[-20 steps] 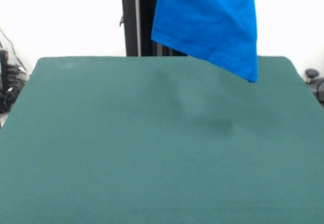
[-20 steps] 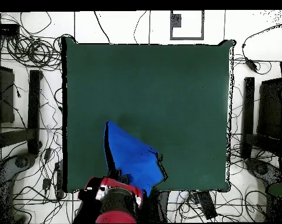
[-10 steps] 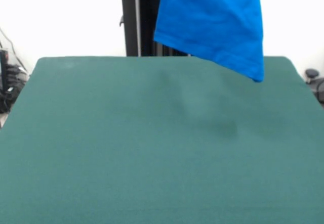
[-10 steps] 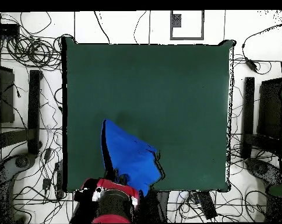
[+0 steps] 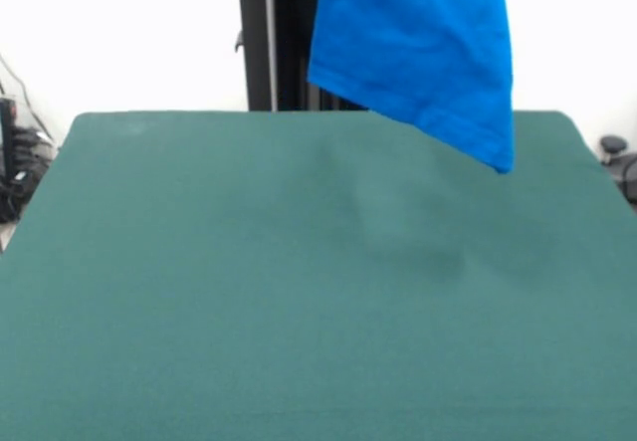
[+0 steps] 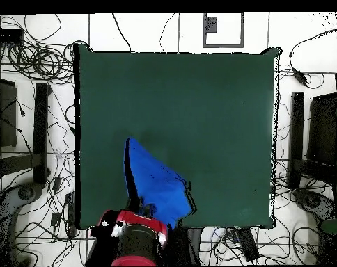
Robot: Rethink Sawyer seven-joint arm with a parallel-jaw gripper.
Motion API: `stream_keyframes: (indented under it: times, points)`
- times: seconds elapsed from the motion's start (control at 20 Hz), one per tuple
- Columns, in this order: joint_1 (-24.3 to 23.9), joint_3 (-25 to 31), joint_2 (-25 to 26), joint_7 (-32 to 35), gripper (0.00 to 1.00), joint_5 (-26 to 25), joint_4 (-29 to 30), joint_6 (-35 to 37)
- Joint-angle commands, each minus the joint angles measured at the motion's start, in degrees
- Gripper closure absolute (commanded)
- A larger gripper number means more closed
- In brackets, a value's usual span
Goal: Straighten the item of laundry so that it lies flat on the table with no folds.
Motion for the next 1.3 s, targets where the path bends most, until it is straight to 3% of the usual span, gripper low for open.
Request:
stream_keyframes:
  times: [0.05,1.3]
  points:
    - [-0.6,-1.0,-1.7,-2.3,1.0,2.1,21.1,-4.3]
    - [-4.0,3.2,-3.0,-6.4,1.0,4.3,28.9,-11.7]
